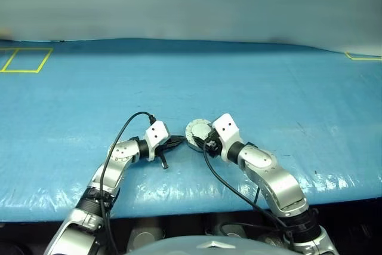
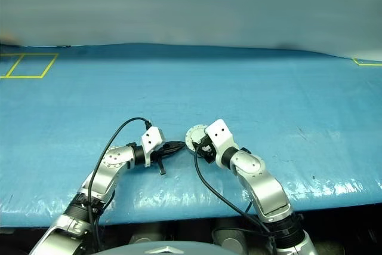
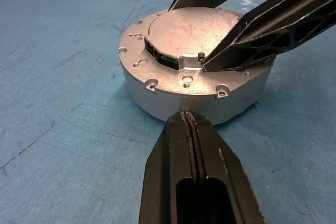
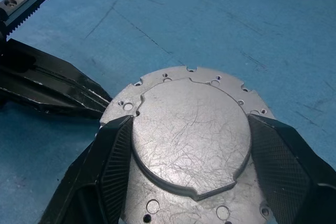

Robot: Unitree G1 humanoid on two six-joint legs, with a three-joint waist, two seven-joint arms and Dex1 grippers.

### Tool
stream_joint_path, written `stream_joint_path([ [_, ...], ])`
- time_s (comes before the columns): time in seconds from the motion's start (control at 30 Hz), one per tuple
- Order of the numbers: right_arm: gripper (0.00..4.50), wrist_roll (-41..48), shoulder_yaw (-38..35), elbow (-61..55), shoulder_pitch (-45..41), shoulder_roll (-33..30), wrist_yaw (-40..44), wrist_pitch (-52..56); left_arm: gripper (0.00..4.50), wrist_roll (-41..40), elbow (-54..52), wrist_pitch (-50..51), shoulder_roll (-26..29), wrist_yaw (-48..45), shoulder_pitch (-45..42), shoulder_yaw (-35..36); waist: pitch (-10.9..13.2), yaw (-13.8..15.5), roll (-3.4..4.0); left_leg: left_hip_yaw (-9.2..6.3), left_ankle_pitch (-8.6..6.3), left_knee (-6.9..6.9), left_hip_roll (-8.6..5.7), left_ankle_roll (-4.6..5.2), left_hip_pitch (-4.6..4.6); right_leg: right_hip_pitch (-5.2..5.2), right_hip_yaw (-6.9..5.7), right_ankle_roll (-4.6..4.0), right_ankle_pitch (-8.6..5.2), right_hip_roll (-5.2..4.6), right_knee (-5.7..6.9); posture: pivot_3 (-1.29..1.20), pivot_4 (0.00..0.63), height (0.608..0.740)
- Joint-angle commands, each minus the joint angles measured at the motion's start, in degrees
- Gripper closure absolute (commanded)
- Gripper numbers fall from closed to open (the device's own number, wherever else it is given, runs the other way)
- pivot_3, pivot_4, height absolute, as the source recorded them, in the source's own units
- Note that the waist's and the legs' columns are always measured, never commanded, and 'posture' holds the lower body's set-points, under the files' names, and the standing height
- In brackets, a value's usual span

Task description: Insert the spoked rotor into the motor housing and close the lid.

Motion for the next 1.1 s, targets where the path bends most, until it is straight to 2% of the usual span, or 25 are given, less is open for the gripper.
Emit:
stream_joint_path([
  [0.03,1.47,-0.5,0.5,2.0,1.8,-0.5,-0.2,2.3,4.50,-3.1,-3.2,-0.1,0.7,-3.3,0.0,0.6,0.0,0.0,0.00,0.00,0.00,0.00,0.00,0.00,0.00,0.00,-0.01,0.00,0.00,-0.01,0.00,0.00,0.150,0.740],
  [0.33,1.47,-0.4,0.8,2.2,1.8,-0.6,0.0,2.0,4.50,-8.8,-2.3,-0.6,-0.2,-3.2,-0.5,6.2,0.0,-0.2,0.00,-0.01,-0.01,-0.05,0.01,0.01,-0.03,-0.04,-0.03,-0.03,0.00,-0.01,-0.02,0.00,0.150,0.740],
  [0.63,1.47,-0.6,1.2,2.6,1.3,-0.6,0.0,2.0,4.50,-5.3,0.3,-1.9,-2.5,-3.1,-1.4,2.3,0.0,-0.2,0.00,0.00,-0.01,-0.05,0.01,0.01,-0.03,-0.02,-0.03,-0.03,0.00,0.02,-0.03,0.00,0.150,0.740],
  [0.73,1.47,-0.7,1.3,2.4,1.6,-0.8,-0.1,2.0,4.50,-2.2,2.7,-2.8,-2.3,-2.4,-2.1,0.5,0.0,-0.2,0.00,0.01,-0.01,-0.06,0.00,0.01,-0.03,-0.02,-0.02,-0.03,0.00,0.02,-0.03,0.00,0.150,0.740],
  [1.03,1.47,-0.8,1.3,1.5,2.0,-1.0,-0.2,1.9,4.50,0.4,5.4,-4.5,-2.4,-2.2,-2.2,-1.0,0.0,-0.1,-0.02,-0.02,-0.01,-0.05,0.00,0.01,-0.01,-0.01,-0.06,0.00,-0.02,-0.03,-0.05,0.00,0.150,0.740],
  [1.1,0.73,-1.1,0.9,1.3,2.5,-0.7,-0.7,0.1,4.50,0.4,5.4,-4.6,-2.5,-2.1,-2.1,-1.1,0.0,0.0,-0.02,-0.04,-0.01,-0.05,0.00,0.01,-0.01,0.00,-0.07,0.00,-0.02,-0.05,-0.06,0.00,0.150,0.740],
])
